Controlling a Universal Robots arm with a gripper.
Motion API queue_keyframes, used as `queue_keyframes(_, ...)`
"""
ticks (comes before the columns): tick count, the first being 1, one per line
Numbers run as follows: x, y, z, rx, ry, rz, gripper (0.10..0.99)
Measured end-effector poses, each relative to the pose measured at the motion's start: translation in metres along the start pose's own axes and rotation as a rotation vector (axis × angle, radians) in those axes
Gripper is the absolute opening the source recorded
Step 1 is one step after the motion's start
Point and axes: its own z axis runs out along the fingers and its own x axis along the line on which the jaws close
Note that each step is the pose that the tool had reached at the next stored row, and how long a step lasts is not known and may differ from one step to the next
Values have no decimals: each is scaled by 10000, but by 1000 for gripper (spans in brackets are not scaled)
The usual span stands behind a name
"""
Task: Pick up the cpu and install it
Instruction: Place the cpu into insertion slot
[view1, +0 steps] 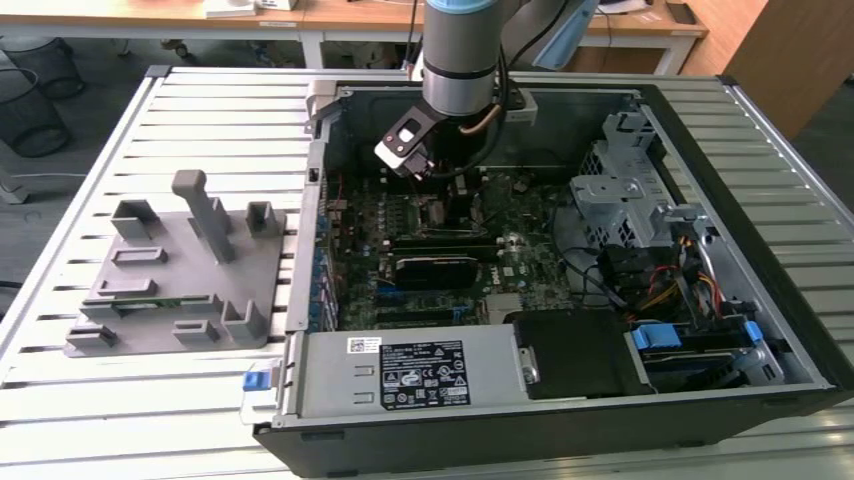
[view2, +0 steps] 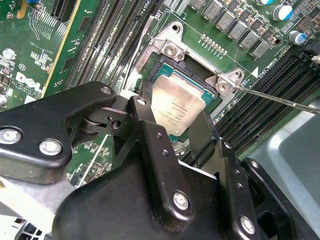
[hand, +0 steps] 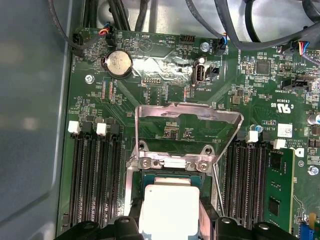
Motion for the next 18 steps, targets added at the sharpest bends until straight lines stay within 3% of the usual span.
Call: queue_keyframes(18, 1, -12, 16, 3, -2, 73, 529)
